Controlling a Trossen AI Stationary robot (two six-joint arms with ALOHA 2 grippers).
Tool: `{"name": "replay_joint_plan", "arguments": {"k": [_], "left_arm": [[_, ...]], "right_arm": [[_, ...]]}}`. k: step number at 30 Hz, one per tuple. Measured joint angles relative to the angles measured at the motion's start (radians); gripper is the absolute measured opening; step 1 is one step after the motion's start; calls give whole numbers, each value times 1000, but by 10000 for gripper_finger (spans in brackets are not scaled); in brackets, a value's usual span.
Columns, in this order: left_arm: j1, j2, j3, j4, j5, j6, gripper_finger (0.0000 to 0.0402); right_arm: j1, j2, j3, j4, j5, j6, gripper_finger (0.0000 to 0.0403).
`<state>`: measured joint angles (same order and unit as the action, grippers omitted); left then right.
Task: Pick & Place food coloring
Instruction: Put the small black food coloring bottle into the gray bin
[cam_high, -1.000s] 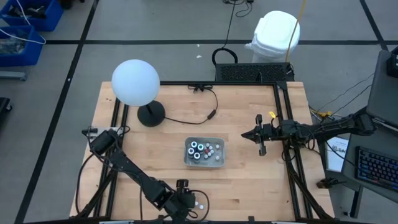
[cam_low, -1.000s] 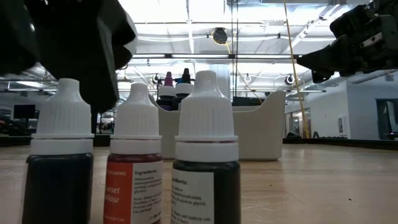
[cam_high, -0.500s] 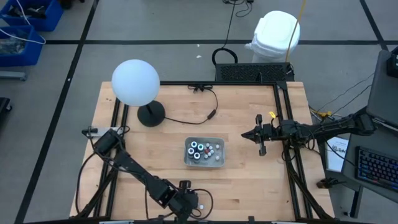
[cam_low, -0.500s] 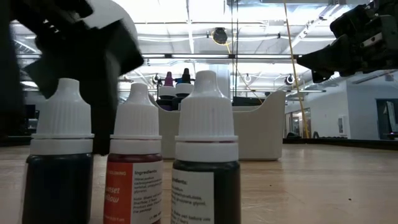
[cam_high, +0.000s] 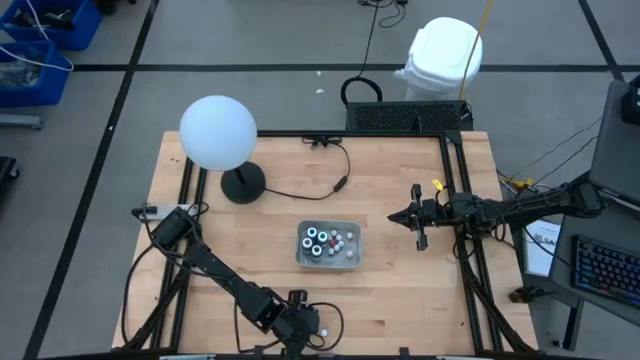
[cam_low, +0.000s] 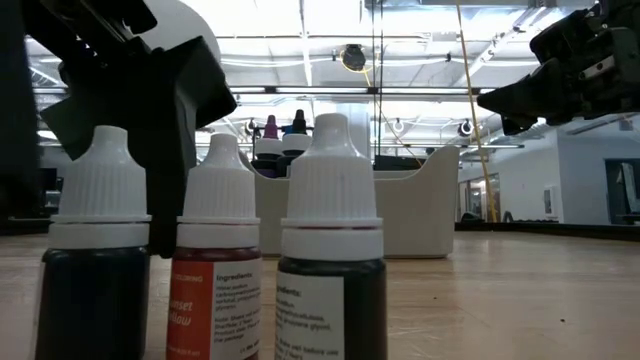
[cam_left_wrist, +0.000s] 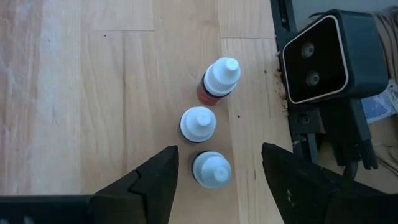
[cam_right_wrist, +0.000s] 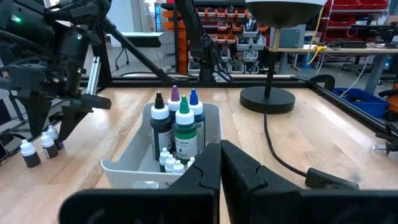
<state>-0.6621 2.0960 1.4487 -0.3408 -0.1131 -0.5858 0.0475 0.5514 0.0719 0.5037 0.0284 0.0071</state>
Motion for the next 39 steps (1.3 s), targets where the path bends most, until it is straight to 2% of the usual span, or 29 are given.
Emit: {"name": "replay_joint_plan", "arguments": {"k": [5, 15, 19, 28, 33, 39], "left_arm": [[3, 0, 0, -22, 9, 0, 210], [10, 0, 0, -28, 9, 0, 97], [10, -1, 0, -27, 26, 5, 70], [12, -64, 0, -93, 41, 61, 78], [28, -157, 0, -120, -49, 104, 71], [120, -268, 1, -108, -129, 178, 71]], "right_arm": [[0, 0, 0, 0, 0, 0, 0], [0, 0, 0, 0, 0, 0, 0], [0, 0, 0, 0, 0, 0, 0], [0, 0, 0, 0, 0, 0, 0], [0, 0, 0, 0, 0, 0, 0], [0, 0, 0, 0, 0, 0, 0]]}}
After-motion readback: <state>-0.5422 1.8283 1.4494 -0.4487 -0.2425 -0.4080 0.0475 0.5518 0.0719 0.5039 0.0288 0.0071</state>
